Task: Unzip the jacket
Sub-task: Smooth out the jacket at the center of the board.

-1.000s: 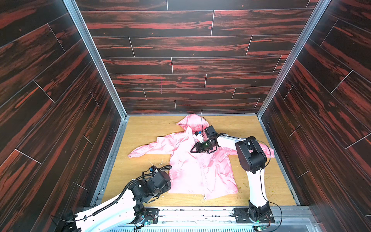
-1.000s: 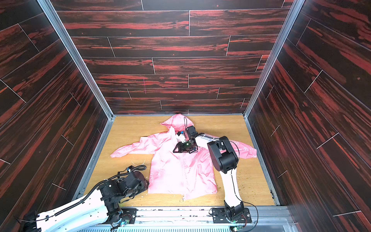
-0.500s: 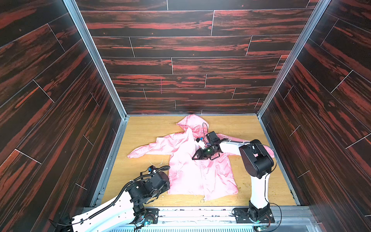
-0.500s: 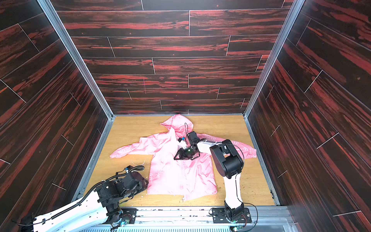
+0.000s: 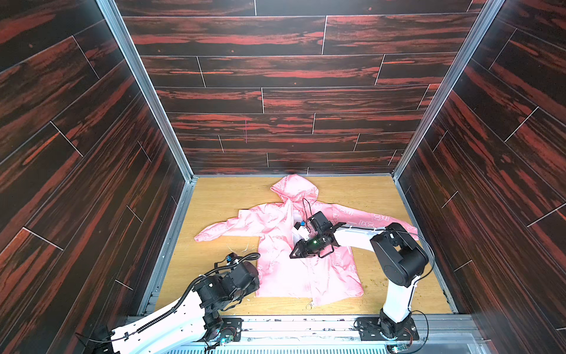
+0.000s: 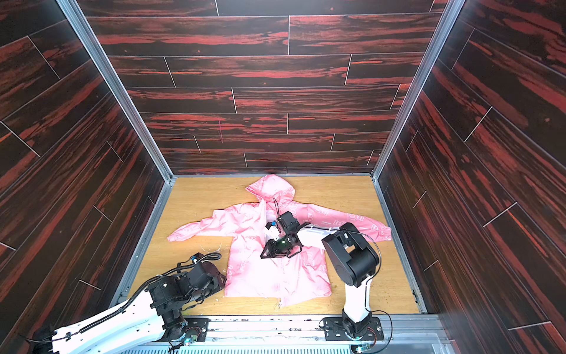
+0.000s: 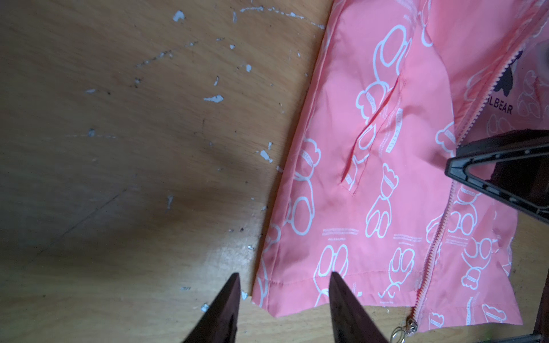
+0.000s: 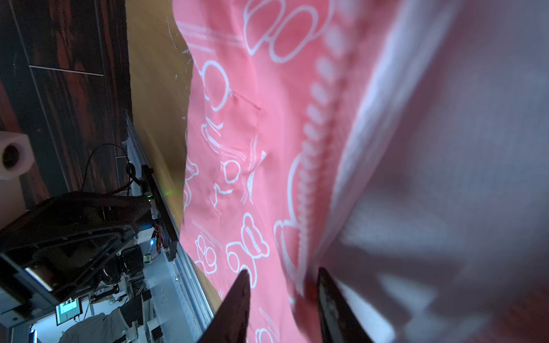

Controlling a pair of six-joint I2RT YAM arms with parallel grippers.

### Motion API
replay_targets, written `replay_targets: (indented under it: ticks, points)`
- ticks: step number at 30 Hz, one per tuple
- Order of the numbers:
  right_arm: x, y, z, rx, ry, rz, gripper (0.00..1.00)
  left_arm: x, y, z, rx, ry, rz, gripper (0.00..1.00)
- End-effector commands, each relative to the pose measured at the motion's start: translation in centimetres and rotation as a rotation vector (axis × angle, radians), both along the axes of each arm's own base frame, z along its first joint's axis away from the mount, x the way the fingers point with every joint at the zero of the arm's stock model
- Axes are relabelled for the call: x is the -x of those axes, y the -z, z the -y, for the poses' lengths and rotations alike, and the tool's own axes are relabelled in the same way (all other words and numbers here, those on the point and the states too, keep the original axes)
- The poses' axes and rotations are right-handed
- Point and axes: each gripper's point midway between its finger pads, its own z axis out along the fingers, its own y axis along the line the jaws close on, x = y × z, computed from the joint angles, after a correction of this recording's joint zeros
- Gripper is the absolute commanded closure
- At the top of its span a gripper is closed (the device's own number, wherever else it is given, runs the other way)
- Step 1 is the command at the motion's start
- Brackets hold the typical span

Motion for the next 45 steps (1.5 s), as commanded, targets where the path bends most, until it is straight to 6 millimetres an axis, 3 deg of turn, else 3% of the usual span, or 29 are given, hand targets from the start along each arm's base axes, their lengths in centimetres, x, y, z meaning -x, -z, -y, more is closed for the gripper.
replay_targets:
  ticks: [1,5,12,16,20,27,35,45]
  points:
    - [0.5,-0.3,1.4,0.080,0.041,0.019,0.62,0.2,0.4,-0.7,-0.023,-0.012,0.001,0.51]
    - [0.5,-1.0,2.3,0.112,0.073,0.034,0.70,0.3,0.5,-0.8,-0.027,-0.009,-0.003,0.51]
    - [-0.7,-3.6,2.0,0.090,0.129,0.083,0.82,0.3,0.4,-0.9,-0.031,-0.002,-0.002,0.52]
    - [0.0,-3.2,2.2,0.114,0.116,0.073,0.74,0.5,0.3,-0.9,-0.041,0.012,-0.008,0.50]
    - [2.9,-2.7,2.6,0.174,0.077,0.058,0.60,0.6,0.2,-1.0,-0.052,0.023,-0.015,0.49]
    - [6.7,-1.0,4.3,0.361,0.069,0.057,0.55,0.7,0.4,-0.8,-0.048,0.029,-0.022,0.48]
    - [4.9,-1.4,5.4,0.469,0.124,0.158,0.54,0.9,0.4,-0.4,-0.056,0.060,-0.041,0.43]
    - [2.3,-1.3,2.6,0.458,0.053,0.227,0.53,1.2,0.5,0.2,-0.040,0.079,-0.066,0.43]
